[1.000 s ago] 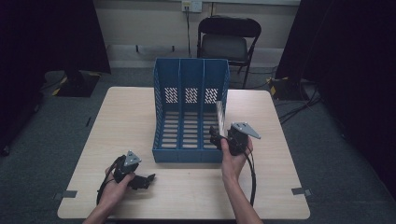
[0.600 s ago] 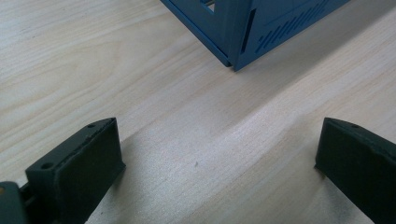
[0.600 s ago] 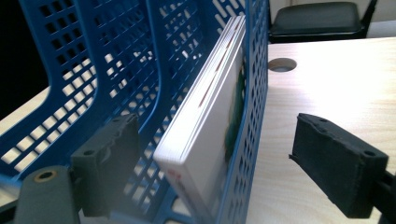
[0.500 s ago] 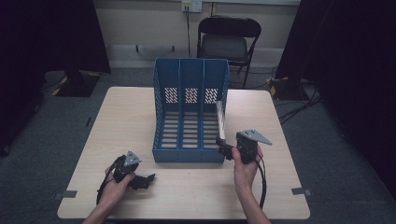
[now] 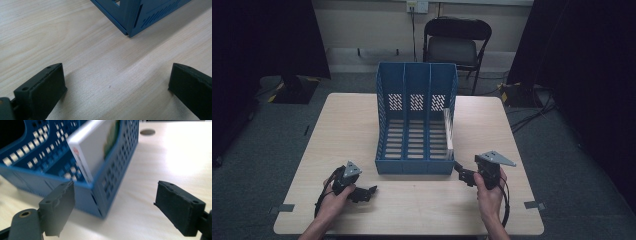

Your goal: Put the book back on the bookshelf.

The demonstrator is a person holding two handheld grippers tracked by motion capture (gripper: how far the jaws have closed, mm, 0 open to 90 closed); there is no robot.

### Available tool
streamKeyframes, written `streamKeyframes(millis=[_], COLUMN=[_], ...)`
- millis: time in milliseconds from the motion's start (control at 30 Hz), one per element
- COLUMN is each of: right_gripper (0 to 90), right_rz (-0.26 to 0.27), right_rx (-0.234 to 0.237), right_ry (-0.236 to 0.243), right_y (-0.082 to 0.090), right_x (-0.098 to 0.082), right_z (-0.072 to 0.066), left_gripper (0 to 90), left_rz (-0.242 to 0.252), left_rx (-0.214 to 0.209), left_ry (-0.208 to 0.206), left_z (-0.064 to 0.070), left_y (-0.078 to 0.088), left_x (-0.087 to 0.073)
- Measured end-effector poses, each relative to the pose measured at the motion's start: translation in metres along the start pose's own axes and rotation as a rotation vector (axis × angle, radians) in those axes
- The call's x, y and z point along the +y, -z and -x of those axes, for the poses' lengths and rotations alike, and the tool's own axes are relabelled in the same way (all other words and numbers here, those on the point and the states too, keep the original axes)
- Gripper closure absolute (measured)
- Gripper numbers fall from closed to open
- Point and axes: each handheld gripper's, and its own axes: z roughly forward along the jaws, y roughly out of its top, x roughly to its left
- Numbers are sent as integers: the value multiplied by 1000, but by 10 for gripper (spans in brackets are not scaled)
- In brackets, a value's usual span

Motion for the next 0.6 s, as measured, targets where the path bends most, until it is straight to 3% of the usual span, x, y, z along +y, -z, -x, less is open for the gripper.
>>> streamKeyframes(millis=[233,267,333,600], right_gripper=[156,156,157,155], right_rz=[-39,-44,-56,-128], right_rx=[2,0,-20,-69], right_ry=[17,19,28,58], right_y=[17,19,23,30], right_x=[-15,-17,-20,-34], right_z=[16,19,24,49], left_gripper=[1,1,1,0], left_rz=[-11,-2,-8,-4], left_rx=[15,8,14,14], left_ry=[-20,2,-17,5], left_z=[-4,-4,-6,-9], left_y=[2,2,3,4], left_x=[-1,-2,-2,-4])
